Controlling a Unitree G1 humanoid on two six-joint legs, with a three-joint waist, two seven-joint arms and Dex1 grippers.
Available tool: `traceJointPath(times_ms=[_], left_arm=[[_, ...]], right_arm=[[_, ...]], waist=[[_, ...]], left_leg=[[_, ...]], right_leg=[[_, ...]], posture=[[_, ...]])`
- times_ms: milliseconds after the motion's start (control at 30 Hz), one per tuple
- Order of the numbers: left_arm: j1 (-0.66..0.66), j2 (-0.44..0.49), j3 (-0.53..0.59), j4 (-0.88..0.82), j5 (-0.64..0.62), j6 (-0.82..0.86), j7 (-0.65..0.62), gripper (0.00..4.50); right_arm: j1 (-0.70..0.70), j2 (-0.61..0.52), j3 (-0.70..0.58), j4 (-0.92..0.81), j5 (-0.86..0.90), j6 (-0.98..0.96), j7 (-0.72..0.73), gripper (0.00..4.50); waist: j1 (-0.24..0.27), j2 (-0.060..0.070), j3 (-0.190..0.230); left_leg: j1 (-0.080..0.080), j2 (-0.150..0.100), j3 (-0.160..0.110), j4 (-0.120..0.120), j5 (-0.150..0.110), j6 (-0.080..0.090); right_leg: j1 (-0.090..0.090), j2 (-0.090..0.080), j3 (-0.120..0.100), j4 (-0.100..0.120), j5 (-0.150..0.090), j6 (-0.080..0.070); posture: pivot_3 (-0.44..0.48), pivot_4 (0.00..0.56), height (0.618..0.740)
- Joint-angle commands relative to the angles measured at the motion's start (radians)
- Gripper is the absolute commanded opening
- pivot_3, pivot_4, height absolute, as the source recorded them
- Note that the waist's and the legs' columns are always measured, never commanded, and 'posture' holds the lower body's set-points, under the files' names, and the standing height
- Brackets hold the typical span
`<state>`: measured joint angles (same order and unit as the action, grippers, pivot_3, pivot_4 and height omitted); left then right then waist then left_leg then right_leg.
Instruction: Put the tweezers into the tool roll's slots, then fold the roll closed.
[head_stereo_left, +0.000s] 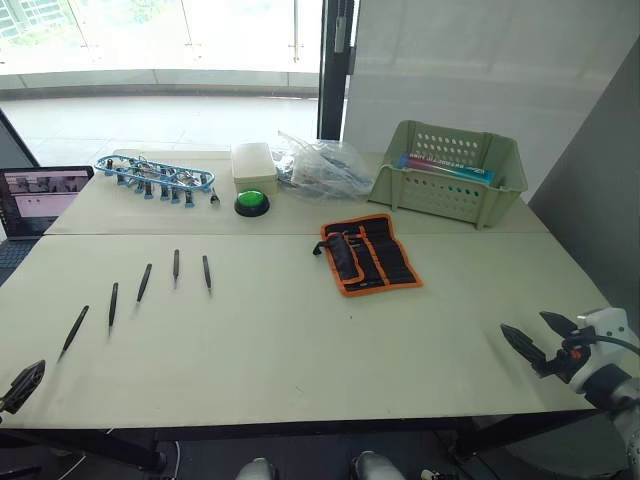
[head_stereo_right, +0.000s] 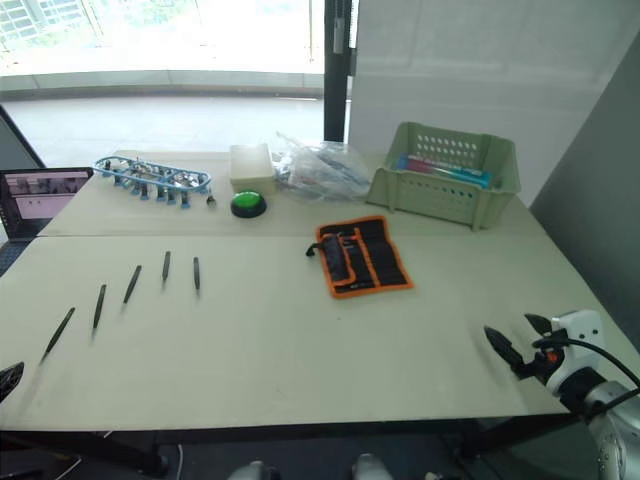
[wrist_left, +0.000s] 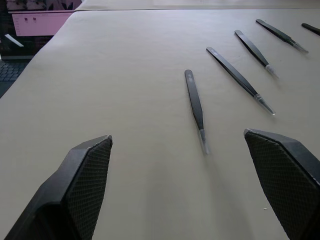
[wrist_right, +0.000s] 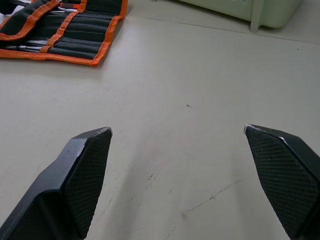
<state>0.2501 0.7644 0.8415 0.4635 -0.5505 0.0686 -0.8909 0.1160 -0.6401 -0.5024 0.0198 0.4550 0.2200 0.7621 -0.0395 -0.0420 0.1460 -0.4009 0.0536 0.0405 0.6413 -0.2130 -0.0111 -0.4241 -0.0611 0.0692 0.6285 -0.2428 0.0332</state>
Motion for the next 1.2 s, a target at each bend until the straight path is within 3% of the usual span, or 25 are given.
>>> traceJointPath(times_ms=[33,267,433,600,800,967,1200], left_arm=[[0.012,0.007,0.028,-0.029,-0.013,-0.014,-0.002,4.47],[0.058,-0.071,-0.003,-0.275,-0.086,0.067,0.008,4.47],[0.085,-0.131,-0.07,-0.49,-0.105,0.131,0.042,4.47],[0.101,-0.146,-0.179,-0.676,-0.11,0.184,0.04,4.47],[0.095,-0.16,-0.297,-0.839,-0.108,0.232,0.072,4.47],[0.057,-0.181,-0.423,-0.951,-0.113,0.289,0.119,4.47],[-0.016,-0.188,-0.527,-0.962,-0.088,0.293,0.133,4.47]], right_arm=[[-0.014,0.001,-0.008,-0.02,0.014,-0.011,-0.006,4.5],[-0.019,0.059,0.08,-0.244,0.04,0.098,-0.096,4.5],[-0.043,0.179,0.183,-0.42,0.019,0.208,-0.273,4.5],[-0.116,0.389,0.361,-0.493,-0.069,0.292,-0.526,4.5],[-0.209,0.511,0.51,-0.402,-0.179,0.297,-0.629,4.5],[-0.368,0.578,0.558,-0.214,-0.237,0.256,-0.65,4.5],[-0.546,0.65,0.54,0.089,-0.276,0.149,-0.671,4.5]], waist=[[0.0,0.0,0.0],[-0.002,0.0,0.0],[0.001,0.0,0.0],[-0.003,0.0,0.0],[-0.004,0.0,0.0],[-0.004,0.0,0.0],[-0.008,0.0,0.0]], left_leg=[[0.0,0.0,0.0,0.0,0.0,0.0],[0.0,0.001,0.0,0.0,0.0,0.0],[-0.001,0.007,0.003,0.0,0.0,0.0],[-0.002,0.007,0.007,0.0,0.0,0.0],[-0.006,0.007,0.009,0.0,0.003,0.005],[-0.006,0.007,0.009,0.0,0.005,0.008],[-0.005,0.01,0.009,0.0,0.005,0.008]], right_leg=[[0.0,0.0,0.0,0.0,0.0,0.0],[0.0,0.0,0.0,0.0,0.0,0.0],[-0.001,0.001,-0.001,0.0,0.0,-0.001],[-0.002,0.002,0.0,0.0,0.003,-0.005],[-0.007,0.003,0.0,0.001,0.005,-0.009],[-0.007,0.003,0.0,0.001,0.005,-0.008],[-0.007,0.008,0.0,0.002,0.01,-0.004]], posture=[[0.0,0.15,0.74],[0.0,0.15,0.74],[0.0,0.15,0.74],[0.0,0.15,0.74],[0.0,0.15,0.74],[0.0,0.15,0.74],[0.0,0.15,0.74]])
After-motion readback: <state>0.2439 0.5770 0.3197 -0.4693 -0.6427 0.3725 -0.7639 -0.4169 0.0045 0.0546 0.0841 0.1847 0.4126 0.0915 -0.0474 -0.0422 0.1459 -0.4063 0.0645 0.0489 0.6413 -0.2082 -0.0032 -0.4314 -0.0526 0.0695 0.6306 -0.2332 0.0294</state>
